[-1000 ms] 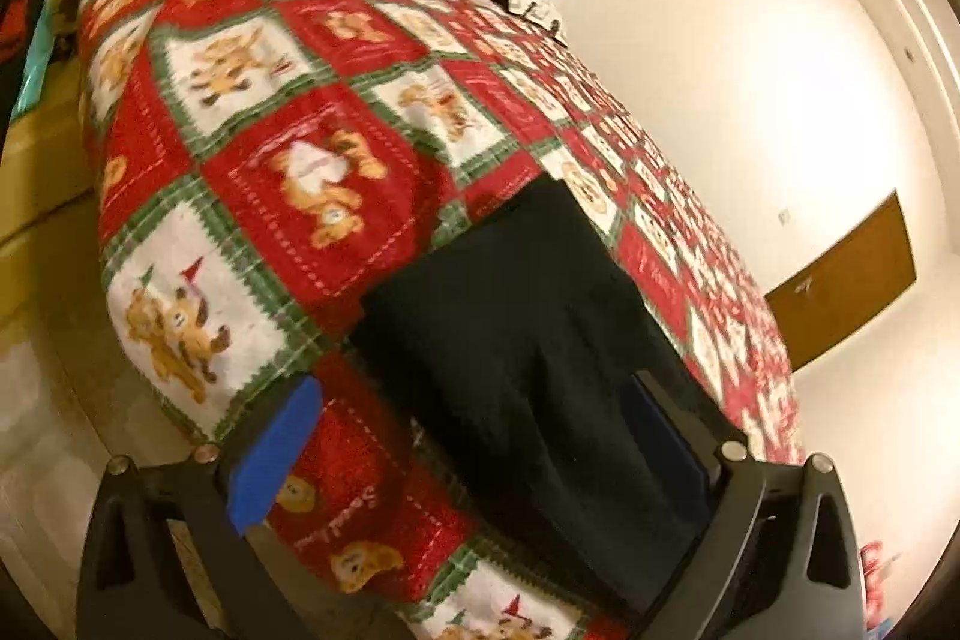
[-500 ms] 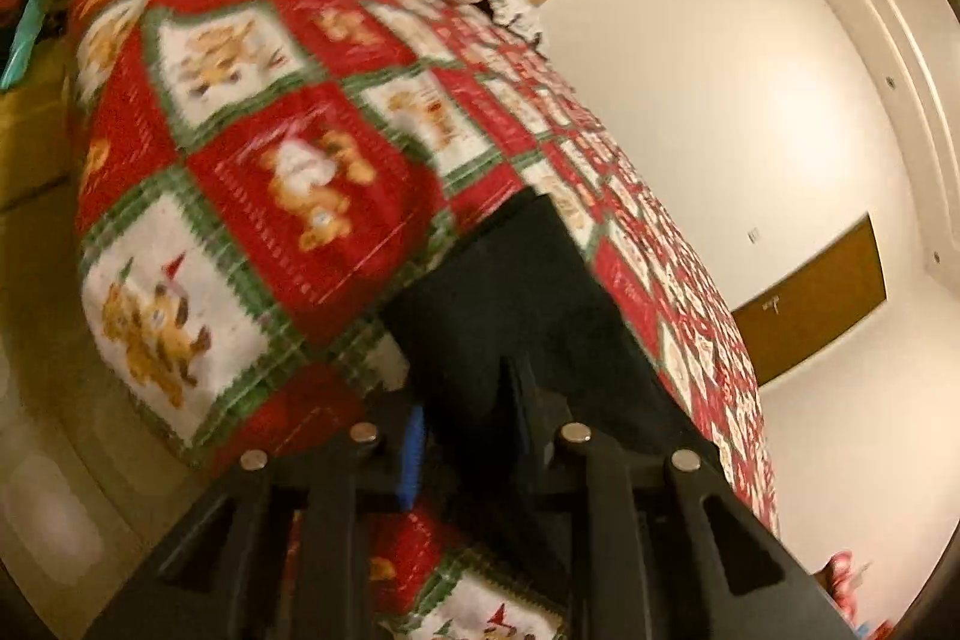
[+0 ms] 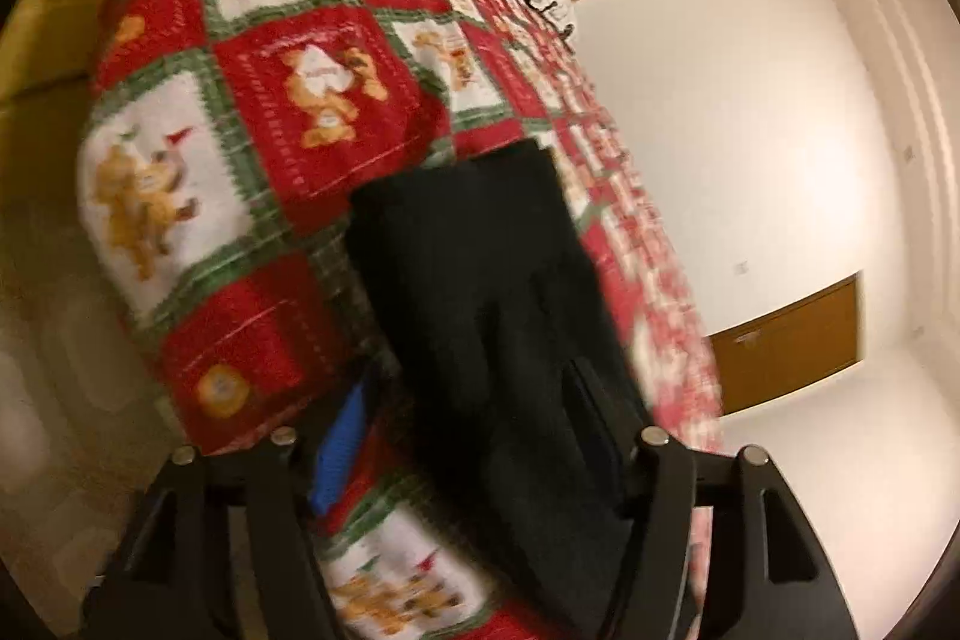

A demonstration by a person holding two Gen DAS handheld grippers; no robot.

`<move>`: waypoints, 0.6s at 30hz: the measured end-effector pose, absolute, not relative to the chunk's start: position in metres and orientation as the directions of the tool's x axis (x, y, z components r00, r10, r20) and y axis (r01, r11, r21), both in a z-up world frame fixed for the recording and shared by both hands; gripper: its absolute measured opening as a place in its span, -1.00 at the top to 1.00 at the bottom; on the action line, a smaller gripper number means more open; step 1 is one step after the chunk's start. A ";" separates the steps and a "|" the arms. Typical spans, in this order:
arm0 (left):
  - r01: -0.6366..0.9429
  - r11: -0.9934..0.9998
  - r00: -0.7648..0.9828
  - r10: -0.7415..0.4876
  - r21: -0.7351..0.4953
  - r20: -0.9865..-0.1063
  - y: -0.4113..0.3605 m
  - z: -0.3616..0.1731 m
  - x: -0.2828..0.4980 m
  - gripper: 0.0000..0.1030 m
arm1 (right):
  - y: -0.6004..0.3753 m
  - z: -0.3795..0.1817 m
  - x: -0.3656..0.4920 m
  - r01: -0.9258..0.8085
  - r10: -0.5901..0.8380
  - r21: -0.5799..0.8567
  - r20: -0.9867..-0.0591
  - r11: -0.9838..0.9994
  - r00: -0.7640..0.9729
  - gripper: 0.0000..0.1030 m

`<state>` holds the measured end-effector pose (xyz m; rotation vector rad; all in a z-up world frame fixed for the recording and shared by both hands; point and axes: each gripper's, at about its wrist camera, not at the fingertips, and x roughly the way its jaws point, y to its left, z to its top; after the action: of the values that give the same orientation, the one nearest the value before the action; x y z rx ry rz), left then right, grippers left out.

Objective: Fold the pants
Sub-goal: 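Grasp the black pants end with the left gripper and lift it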

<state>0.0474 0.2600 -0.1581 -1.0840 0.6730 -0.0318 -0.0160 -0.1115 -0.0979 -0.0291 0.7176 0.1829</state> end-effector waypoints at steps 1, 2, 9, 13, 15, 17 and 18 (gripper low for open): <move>-0.290 0.462 0.812 -0.345 -0.838 -0.471 0.267 -0.159 0.051 0.10 | -0.112 -0.098 -0.016 -0.177 0.157 0.037 -0.656 0.984 0.738 -0.70; -0.286 0.438 0.818 -0.351 -0.852 -0.456 0.273 -0.160 0.054 0.23 | -0.111 -0.098 -0.016 -0.177 0.158 0.039 -0.656 0.984 0.738 -0.70; -0.248 0.534 0.818 -0.332 -0.808 -0.470 0.269 -0.155 0.057 0.59 | -0.111 -0.098 -0.016 -0.178 0.160 0.040 -0.655 0.983 0.738 -0.70; -0.193 0.693 0.816 -0.280 -0.695 -0.505 0.250 -0.128 0.061 0.60 | -0.113 -0.098 -0.016 -0.180 0.173 0.056 -0.651 0.982 0.739 -0.70; -0.123 0.795 0.828 -0.248 -0.594 -0.504 0.229 -0.106 0.062 0.60 | -0.114 -0.098 -0.016 -0.179 0.177 0.063 -0.647 0.982 0.741 -0.70; -0.048 0.871 0.834 -0.234 -0.489 -0.499 0.203 -0.087 0.063 0.60 | -0.117 -0.095 -0.018 -0.173 0.184 0.080 -0.637 0.982 0.748 -0.70; -0.020 0.892 0.836 -0.233 -0.451 -0.497 0.194 -0.081 0.064 0.60 | -0.122 -0.092 -0.020 -0.152 0.181 0.101 -0.623 0.983 0.761 -0.70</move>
<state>0.0642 0.1942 -0.0809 -0.4604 0.5744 -0.1169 -0.0197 -0.1221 -0.0921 0.0452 0.6820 0.1812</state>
